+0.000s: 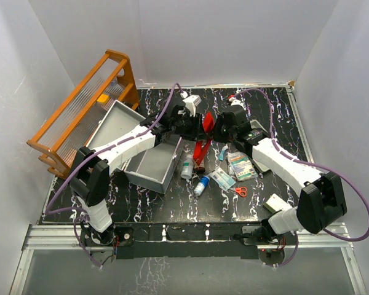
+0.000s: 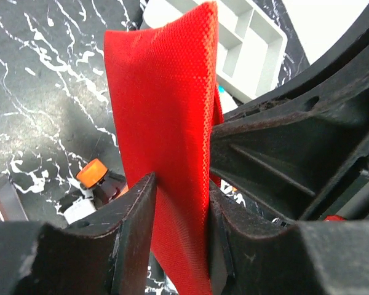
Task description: Organize the medicine kit
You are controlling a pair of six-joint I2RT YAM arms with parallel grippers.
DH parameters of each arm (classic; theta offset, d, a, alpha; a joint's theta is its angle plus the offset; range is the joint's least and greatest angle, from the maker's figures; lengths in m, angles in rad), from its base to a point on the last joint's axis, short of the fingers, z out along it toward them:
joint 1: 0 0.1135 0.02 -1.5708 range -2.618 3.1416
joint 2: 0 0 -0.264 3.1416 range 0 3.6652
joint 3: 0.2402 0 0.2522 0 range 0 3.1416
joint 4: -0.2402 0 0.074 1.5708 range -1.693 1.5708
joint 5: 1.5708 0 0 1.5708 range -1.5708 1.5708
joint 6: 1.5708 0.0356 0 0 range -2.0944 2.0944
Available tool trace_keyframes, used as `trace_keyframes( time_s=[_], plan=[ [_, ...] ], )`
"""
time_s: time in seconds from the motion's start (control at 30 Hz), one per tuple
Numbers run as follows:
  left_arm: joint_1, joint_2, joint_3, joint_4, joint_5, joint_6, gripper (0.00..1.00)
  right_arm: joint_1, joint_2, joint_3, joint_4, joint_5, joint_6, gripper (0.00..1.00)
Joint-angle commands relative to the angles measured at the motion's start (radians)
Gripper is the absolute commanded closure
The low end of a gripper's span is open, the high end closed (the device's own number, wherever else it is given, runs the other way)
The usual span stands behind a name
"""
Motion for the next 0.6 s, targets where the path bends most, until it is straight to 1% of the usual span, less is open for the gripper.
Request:
trace_keyframes(
  time_s=[0.0,0.07,0.17,0.27,0.37,0.4,0.47,0.5,0.57],
  plan=[
    [0.001,-0.028,0.049,-0.09,0.003,0.06,0.66,-0.003,0.011,0.057,0.067,-0.006,0.007,1.0],
    [0.001,-0.039,0.042,-0.113,-0.032,0.075,0.71,-0.002,0.017,0.062,0.06,0.006,0.011,1.0],
    [0.001,-0.064,0.033,-0.13,-0.085,0.09,0.84,-0.003,0.023,0.064,0.058,0.011,0.008,1.0],
    [0.001,-0.086,0.033,-0.131,-0.111,0.092,0.86,-0.002,0.027,0.068,0.057,0.003,0.001,1.0],
    [0.001,-0.095,0.039,-0.139,-0.141,0.097,0.98,-0.003,0.027,0.072,0.055,-0.005,-0.003,1.0],
    [0.001,-0.097,0.044,-0.146,-0.15,0.101,1.0,-0.003,0.028,0.074,0.053,-0.007,-0.003,1.0],
    [0.001,-0.097,0.054,-0.163,-0.17,0.112,1.0,-0.003,0.03,0.081,0.043,-0.011,-0.003,1.0],
    [0.001,-0.097,0.06,-0.169,-0.178,0.117,1.0,-0.003,0.031,0.086,0.037,-0.021,-0.003,0.96],
    [0.001,-0.095,0.073,-0.183,-0.194,0.128,1.0,-0.004,0.032,0.096,0.028,-0.057,-0.004,0.81]
  ],
)
